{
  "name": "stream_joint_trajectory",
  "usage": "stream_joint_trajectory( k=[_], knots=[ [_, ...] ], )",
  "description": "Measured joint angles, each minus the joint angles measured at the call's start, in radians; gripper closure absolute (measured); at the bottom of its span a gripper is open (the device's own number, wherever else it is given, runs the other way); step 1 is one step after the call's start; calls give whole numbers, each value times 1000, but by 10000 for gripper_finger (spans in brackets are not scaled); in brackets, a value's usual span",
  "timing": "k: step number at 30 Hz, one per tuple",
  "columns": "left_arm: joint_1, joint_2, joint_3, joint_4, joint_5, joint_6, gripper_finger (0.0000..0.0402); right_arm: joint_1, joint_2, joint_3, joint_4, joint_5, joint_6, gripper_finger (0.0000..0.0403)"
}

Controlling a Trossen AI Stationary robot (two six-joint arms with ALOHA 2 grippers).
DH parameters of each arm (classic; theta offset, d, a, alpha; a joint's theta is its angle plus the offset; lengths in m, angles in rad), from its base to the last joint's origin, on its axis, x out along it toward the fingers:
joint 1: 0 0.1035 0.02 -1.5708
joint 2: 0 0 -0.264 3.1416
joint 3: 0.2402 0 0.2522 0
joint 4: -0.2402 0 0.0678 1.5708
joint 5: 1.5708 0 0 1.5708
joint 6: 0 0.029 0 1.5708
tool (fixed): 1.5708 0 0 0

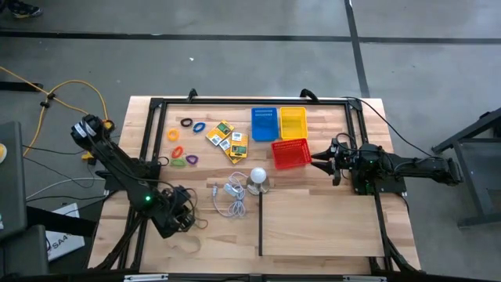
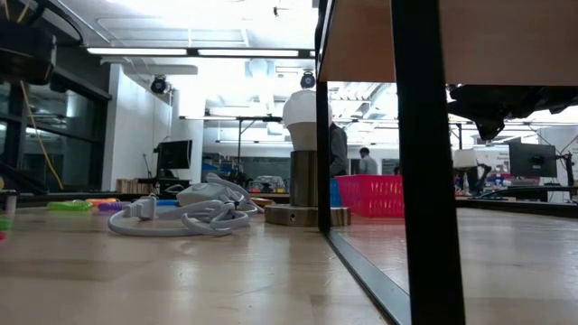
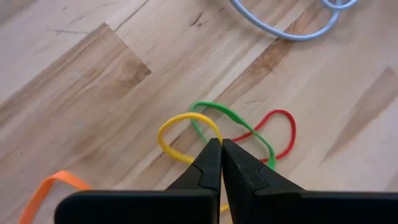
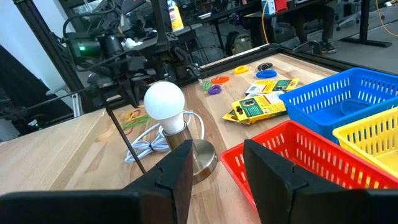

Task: Pick & Place Office Desk Supplies
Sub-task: Put the yellow rubber band into the blue bin

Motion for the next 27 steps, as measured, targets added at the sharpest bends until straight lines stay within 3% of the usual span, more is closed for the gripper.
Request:
stream_joint_trajectory(
  k=[8,18,27],
  knots=[
    [-37,-12,0,-6,-66,-4,400,0,0,0,0,0,0,272],
    [-147,-128,0,-6,-331,2,400,0,0,0,0,0,0,272],
    [-181,-293,0,10,-517,188,401,0,0,0,0,0,0,272]
  ],
)
